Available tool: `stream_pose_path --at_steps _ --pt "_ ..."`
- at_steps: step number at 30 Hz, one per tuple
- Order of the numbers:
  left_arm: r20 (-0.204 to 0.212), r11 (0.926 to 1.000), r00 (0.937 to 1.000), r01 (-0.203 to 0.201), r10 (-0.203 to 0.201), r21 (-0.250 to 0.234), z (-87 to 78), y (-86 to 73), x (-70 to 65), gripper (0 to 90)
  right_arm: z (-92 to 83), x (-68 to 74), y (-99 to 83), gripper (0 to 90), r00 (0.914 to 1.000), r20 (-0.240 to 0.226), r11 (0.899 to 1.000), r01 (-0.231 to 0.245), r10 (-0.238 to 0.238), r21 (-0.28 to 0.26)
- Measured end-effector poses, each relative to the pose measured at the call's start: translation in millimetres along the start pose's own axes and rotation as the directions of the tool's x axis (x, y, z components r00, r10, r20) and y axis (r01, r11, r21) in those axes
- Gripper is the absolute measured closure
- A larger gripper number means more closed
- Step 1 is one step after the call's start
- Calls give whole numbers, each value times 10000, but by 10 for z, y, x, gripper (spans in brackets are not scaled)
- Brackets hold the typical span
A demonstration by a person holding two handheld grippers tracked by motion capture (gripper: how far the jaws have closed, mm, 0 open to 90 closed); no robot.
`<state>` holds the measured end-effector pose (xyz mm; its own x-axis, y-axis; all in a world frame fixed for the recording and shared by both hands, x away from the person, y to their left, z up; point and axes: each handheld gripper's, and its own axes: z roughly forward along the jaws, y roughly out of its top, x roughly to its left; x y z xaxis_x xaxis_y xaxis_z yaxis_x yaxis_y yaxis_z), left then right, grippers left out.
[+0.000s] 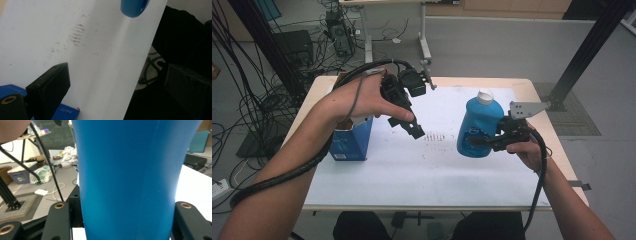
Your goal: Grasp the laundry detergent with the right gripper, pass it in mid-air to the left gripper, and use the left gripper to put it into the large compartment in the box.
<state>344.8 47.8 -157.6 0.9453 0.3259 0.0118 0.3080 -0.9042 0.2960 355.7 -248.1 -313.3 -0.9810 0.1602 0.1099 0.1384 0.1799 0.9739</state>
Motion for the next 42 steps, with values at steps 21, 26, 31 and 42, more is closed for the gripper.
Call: stream_pose_path --at_steps 21,26,31,42 --pt "71 9963 9968 -793 791 323 -3 226 -88 73 323 73 64 436 9926 -1095 9980 560 -523 308" --pt "148 9949 9954 -956 951 326 8 283 -135 75 419 108 87 435 9883 -1378 9971 697 -650 300" --pt "203 9930 9938 -1103 1095 411 33 316 -172 93 475 135 106 435 9851 -1565 9966 766 -711 296" --pt "357 9878 9878 -1524 1513 313 57 419 -295 91 636 219 166 435 9756 -1983 9939 1040 -946 373"
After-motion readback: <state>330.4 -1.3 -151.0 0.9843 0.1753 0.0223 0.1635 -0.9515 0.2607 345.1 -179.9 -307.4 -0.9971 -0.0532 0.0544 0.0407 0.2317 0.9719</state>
